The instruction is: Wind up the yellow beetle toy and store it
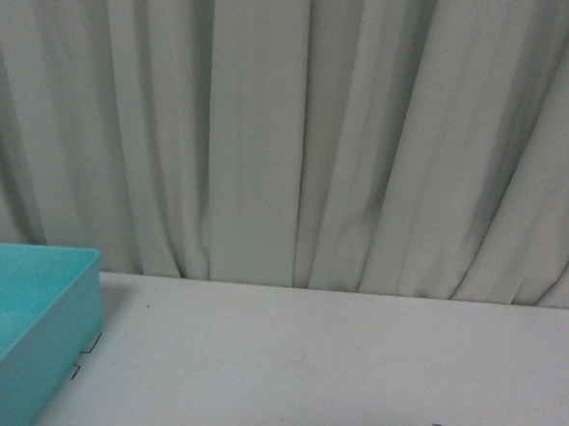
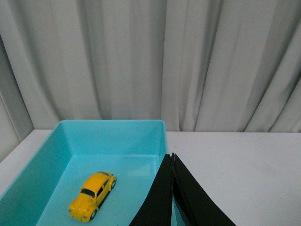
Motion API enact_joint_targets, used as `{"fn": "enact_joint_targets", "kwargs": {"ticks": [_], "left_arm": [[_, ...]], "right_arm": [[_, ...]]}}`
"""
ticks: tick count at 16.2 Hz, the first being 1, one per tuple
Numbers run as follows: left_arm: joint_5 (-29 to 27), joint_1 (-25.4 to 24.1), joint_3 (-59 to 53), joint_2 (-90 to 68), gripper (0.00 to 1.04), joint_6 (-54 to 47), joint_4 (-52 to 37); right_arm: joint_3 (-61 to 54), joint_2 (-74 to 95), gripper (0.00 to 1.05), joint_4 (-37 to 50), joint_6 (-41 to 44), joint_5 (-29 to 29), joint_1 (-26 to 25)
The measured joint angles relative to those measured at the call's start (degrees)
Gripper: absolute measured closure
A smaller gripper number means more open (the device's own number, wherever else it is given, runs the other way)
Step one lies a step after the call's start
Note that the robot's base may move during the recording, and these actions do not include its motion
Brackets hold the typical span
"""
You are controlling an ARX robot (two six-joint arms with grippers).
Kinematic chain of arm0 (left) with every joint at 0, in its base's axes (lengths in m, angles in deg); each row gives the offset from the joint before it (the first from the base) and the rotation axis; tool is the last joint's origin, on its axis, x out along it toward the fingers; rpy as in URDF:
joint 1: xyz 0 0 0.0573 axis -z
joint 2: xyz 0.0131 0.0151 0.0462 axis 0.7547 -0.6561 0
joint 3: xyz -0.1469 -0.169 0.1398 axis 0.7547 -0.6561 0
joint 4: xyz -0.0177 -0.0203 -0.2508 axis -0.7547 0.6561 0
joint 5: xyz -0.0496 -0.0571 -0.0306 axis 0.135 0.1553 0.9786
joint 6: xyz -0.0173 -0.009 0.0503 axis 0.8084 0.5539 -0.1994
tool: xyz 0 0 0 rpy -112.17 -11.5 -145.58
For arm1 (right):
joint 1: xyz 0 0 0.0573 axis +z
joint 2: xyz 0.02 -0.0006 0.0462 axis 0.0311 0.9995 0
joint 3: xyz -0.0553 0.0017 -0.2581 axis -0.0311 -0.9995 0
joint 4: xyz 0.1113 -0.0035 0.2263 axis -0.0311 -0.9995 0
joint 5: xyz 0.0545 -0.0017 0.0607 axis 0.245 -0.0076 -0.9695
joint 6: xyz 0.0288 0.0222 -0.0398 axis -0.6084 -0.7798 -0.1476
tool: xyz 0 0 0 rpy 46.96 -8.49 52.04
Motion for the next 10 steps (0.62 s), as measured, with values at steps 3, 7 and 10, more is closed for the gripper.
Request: {"fn": "enact_joint_targets", "kwargs": {"ticks": [3, 7, 10], "left_arm": [[0.00, 0.00, 0.00, 3.96, 1.03, 0.00, 4.20], [0.00, 0.00, 0.04, 8.26, 1.03, 0.00, 9.16], [0.02, 0.02, 0.04, 16.74, 1.03, 0.02, 17.55]], "right_arm": [[-0.02, 0.02, 0.07, 0.00, -0.02, -0.02, 0.00], [-0.02, 0.02, 0.07, 0.00, 0.00, -0.02, 0.00], [-0.02, 0.00, 0.07, 0.09, 0.00, 0.00, 0.00]]}}
